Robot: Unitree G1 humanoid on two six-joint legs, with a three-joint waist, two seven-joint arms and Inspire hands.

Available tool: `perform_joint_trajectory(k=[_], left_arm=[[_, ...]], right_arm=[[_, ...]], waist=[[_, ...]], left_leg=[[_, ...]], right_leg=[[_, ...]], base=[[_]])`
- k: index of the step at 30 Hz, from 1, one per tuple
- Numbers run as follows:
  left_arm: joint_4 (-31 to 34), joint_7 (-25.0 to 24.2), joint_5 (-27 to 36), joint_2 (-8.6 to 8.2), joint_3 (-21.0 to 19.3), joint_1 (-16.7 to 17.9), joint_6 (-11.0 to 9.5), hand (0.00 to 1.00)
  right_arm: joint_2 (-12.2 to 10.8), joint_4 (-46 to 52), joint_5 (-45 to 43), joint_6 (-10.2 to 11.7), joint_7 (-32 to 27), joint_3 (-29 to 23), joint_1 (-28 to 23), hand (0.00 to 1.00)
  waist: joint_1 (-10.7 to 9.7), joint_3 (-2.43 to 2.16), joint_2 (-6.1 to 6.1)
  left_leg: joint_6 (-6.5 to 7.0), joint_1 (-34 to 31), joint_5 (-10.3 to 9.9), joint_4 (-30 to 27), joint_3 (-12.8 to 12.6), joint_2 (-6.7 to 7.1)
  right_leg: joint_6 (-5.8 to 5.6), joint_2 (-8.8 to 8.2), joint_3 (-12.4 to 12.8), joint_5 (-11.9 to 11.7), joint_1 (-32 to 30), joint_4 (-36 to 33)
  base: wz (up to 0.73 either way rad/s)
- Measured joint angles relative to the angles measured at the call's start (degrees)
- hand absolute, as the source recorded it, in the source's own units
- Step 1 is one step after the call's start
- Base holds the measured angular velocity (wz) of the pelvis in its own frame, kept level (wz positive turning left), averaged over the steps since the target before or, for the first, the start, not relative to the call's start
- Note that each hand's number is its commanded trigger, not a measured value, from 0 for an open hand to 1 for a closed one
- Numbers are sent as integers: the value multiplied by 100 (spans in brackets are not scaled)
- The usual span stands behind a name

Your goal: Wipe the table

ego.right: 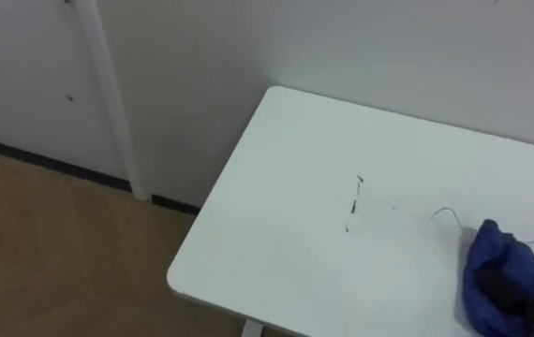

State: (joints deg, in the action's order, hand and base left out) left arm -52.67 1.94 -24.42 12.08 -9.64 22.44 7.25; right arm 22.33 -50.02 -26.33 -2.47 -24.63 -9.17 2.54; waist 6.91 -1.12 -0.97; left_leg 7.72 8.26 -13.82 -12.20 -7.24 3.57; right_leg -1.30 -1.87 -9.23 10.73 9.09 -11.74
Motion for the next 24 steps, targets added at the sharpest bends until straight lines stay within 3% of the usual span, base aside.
perform_joint_trajectory(k=[1, 2, 3, 4, 7, 11, 13, 17, 19, 24], left_arm=[[-28, -39, -5, -28, 15, -12, 25, 0], [-21, -47, 1, -24, 90, -29, 24, 0], [-20, -46, 14, -22, 116, -34, 20, 0], [-19, -46, 21, -21, 181, -56, 21, 0], [15, -63, -4, -57, 417, -149, 8, 0], [42, -68, 12, -72, 376, 72, 97, 0], [45, -58, 7, -57, 262, 298, 148, 0], [46, -13, -14, 20, 231, 331, 106, 0], [44, 3, -60, 58, -119, 330, 7, 0], [44, 42, -135, 153, -504, 467, 68, 0]], right_arm=[[-37, 300, -346, -160, 197, 205, 143, 100], [-41, 672, -596, -240, 353, 550, 236, 100], [-42, 789, -624, -245, 409, 710, 320, 100], [-100, 871, -647, -236, 511, 1071, 579, 100], [-179, 884, -677, -169, 710, 1344, 873, 100], [-145, 816, -662, 6, 620, 1231, 766, 100], [-77, 603, -354, 340, 412, 1114, 452, 100], [-74, 117, 6, 705, 226, 570, 86, 100], [-28, -224, 116, 889, 228, 73, -127, 100], [324, -821, 410, 939, 184, -568, -495, 100]], waist=[[44, 1, 32], [107, 38, 58], [133, 59, 64], [135, 128, 68], [237, 169, 70], [294, 128, 47], [93, 136, 10], [-61, 53, -74], [-68, 17, -135], [-84, -14, -143]], left_leg=[[-16, -80, 10, -10, 70, -14], [-32, -145, 30, -18, 198, -11], [-39, -173, 40, -27, 243, -12], [-60, -209, 56, -48, 318, -16], [-84, -327, 112, -43, 493, -4], [-101, -332, 181, 31, 654, 11], [-104, -294, 182, 48, 772, 22], [-101, -158, 179, 139, 768, 20], [-93, -71, 176, 154, 755, 18], [-25, 78, 133, 175, 723, 45]], right_leg=[[37, 30, -15, -67, -75, 0], [76, 45, -58, -124, -155, 6], [97, 41, -76, -140, -189, 6], [112, 45, -114, -150, -218, 2], [127, 34, -203, -142, -330, 11], [126, 43, -230, -136, -283, 126], [122, 26, -479, -134, -92, 213], [80, -3, -523, -106, 68, 211], [76, -19, -503, -104, 143, 197], [72, -46, -526, -102, 372, 221]], base=[[-62], [-51], [-24], [9], [37], [28], [55], [51], [36], [12]])
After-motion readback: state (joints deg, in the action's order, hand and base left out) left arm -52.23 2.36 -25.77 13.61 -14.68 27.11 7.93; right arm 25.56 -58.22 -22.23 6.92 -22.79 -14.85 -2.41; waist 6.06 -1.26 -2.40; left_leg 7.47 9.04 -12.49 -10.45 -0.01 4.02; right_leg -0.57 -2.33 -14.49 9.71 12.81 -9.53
